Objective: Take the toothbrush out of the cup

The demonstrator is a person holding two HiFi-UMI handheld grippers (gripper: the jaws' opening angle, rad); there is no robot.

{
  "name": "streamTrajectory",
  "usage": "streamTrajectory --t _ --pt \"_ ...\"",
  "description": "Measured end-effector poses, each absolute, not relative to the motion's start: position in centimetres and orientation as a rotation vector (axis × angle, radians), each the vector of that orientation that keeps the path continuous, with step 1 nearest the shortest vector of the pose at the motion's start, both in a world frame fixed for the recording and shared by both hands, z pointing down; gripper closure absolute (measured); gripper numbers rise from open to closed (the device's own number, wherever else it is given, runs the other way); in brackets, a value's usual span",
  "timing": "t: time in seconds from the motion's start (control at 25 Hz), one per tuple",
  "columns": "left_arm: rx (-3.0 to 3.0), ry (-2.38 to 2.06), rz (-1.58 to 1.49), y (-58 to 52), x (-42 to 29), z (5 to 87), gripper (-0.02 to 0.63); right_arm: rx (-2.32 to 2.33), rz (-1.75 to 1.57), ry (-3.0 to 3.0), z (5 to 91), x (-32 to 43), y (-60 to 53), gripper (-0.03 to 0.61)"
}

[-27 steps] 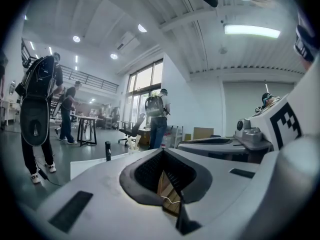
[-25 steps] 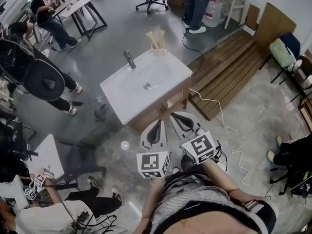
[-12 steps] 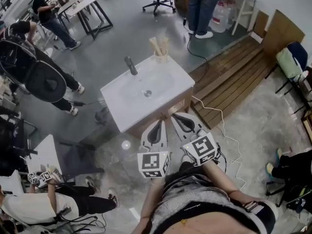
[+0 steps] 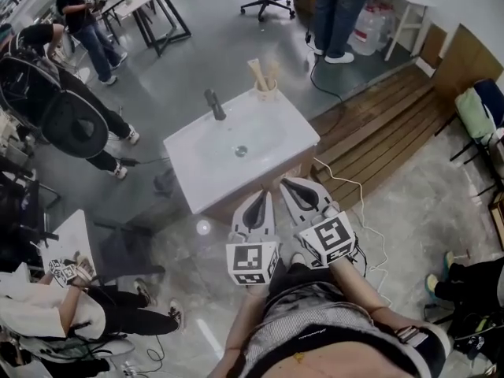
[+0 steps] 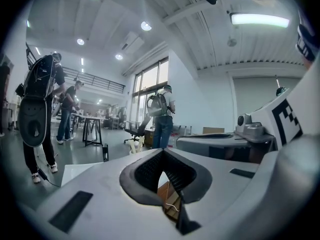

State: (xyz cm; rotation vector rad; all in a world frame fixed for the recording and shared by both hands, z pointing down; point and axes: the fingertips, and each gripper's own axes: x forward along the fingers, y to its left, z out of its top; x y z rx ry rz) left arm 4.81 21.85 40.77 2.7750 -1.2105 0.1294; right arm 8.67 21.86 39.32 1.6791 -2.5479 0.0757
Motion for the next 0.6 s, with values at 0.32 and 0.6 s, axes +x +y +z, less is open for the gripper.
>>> streamTrajectory --t 0.32,0.6 --pt "2.781 -1.155 0.106 17.8 4.8 41.0 0.614 1.730 0.087 -2.499 39.8 8.9 18.3 0.515" --pt "2.813 -1.108 0.100 12.9 4.3 41.2 0.614 1.791 0.085 -2.467 40.0 8.3 13.7 0.515"
